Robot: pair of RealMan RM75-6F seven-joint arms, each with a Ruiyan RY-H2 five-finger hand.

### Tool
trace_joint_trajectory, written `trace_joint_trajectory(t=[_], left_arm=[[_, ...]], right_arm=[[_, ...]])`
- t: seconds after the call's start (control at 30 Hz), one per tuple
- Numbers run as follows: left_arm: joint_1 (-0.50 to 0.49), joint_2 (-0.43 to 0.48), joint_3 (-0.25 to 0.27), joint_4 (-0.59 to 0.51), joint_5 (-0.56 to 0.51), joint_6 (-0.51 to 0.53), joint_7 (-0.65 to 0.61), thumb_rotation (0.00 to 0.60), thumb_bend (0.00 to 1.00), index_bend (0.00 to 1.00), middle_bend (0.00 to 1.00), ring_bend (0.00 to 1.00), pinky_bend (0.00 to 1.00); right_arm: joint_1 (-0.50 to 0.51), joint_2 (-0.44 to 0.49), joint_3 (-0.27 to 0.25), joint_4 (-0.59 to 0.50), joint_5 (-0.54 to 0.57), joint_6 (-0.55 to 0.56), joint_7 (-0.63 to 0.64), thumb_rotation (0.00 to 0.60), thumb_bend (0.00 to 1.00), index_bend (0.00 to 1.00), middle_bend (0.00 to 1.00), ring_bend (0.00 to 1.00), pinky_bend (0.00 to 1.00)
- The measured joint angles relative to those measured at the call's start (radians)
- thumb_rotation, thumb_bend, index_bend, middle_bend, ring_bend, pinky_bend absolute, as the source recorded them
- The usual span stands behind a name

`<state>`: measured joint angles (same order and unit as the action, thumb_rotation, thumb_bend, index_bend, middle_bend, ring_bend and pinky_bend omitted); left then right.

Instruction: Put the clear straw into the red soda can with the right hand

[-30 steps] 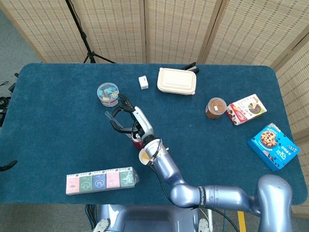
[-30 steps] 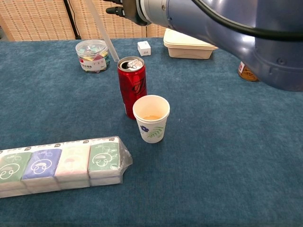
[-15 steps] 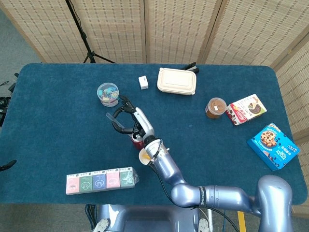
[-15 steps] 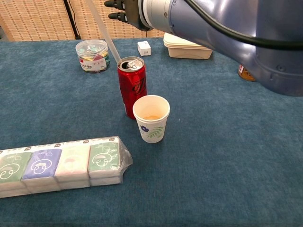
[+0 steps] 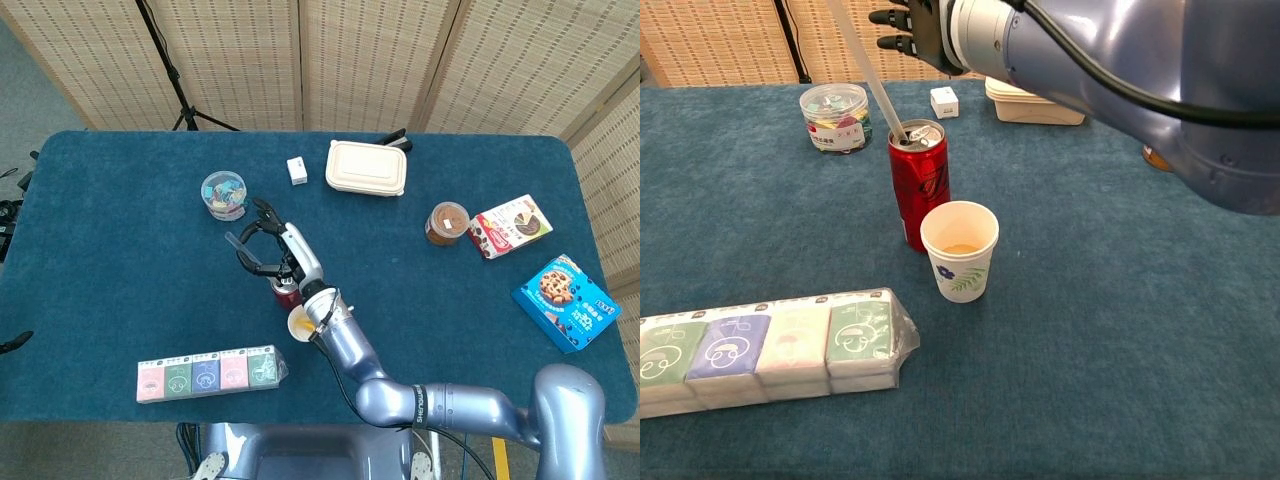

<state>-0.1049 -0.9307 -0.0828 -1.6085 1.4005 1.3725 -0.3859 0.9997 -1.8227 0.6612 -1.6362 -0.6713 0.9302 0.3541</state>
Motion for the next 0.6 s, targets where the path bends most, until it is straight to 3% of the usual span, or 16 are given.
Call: trace_joint_trajectory(t=[0.6], left_arm=[[0.001, 0.001, -0.001, 0.003, -0.001, -0.001, -0.009, 0.600, 0.00, 0.00, 0.00, 0.00, 0.00]], right_arm=[[-0.011, -0.017, -0.035, 0.039, -0.078, -0.006, 0.004, 0.600, 0.48, 0.59, 0.00, 0.00, 0.00]])
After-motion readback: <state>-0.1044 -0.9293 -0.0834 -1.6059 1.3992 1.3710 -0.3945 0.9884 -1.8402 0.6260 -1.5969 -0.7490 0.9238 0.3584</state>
